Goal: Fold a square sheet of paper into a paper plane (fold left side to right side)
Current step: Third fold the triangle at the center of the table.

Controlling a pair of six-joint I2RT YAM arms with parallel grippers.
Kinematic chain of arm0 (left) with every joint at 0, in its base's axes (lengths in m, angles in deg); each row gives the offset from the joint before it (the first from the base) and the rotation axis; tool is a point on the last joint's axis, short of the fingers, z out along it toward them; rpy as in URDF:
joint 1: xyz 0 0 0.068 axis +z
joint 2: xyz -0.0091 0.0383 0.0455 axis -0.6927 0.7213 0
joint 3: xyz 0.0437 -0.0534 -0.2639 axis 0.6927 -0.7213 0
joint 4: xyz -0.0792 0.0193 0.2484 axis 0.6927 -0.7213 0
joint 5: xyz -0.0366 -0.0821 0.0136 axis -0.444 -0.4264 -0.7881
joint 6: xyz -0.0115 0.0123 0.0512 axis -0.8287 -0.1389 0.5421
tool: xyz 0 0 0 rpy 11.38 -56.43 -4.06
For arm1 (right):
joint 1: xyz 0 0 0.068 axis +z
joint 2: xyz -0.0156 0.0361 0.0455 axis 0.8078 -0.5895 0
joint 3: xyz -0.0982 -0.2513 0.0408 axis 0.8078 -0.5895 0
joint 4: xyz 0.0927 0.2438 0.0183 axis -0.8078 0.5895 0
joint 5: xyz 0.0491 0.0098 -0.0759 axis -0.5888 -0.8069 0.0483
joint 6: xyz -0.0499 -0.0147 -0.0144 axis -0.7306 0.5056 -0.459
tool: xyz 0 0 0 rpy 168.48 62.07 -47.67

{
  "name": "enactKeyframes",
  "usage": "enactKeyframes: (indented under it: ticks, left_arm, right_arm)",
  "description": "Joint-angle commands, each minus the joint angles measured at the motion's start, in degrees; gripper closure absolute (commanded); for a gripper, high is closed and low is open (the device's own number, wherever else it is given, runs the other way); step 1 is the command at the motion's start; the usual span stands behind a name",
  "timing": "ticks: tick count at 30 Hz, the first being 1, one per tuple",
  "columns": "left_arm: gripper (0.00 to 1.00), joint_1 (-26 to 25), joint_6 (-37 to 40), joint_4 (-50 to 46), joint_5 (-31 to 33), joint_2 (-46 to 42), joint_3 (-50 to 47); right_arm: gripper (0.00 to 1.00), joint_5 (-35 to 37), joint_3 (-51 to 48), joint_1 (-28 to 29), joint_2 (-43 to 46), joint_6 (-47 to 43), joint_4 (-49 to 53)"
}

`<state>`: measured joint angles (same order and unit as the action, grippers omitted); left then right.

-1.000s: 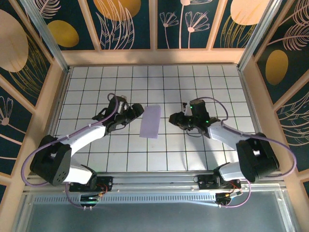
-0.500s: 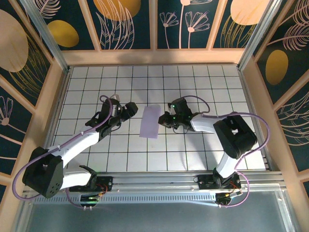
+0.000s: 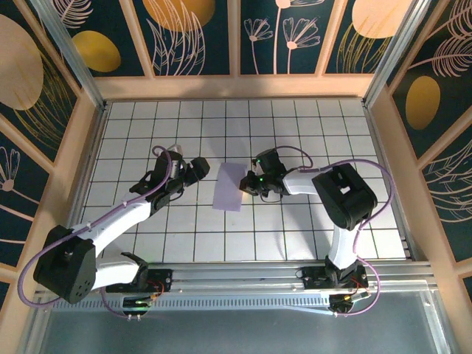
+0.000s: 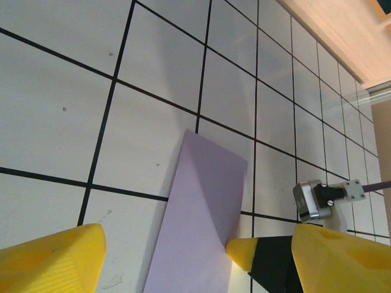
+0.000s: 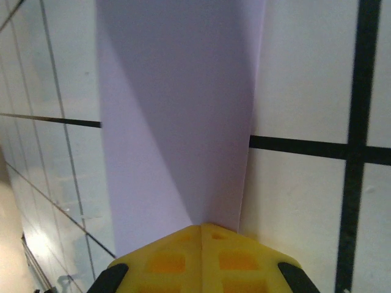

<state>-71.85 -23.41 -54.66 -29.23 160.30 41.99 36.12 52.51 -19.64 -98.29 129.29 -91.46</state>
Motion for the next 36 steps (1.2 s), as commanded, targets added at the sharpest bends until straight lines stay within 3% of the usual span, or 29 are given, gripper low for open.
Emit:
enactKeyframes:
  ticks: [1,8,18,24,29,36]
  left_arm:
    - [0.20,0.4,0.7,-2.1,0.2,0.4,0.9]
    - [0.22,0.4,-0.3,-2.0,-8.3,3.4,0.9]
    - [0.46,0.0,-0.1,2.5,-25.1,13.2,0.6]
    - [0.55,-2.3,0.5,2.2,-27.3,19.6,3.2]
    - [0.55,-3.4,1.0,-0.3,-23.3,22.6,5.7]
    - [0.56,-4.2,2.7,-3.2,-22.8,25.8,8.4]
  right_arm:
    - [1.00,1.2,2.2,0.5,-1.5,-3.0,4.7]
    - [1.00,1.2,1.0,-0.2,-0.8,-7.5,8.6]
    - [1.00,-3.8,-4.9,-2.6,3.6,-17.2,9.7]
    - [1.00,-4.2,-6.1,-2.6,4.1,-20.5,10.8]
    - [1.00,-3.8,-6.4,-2.6,4.6,-20.0,9.8]
    - [1.00,-3.2,-6.4,-2.6,5.0,-19.9,9.8]
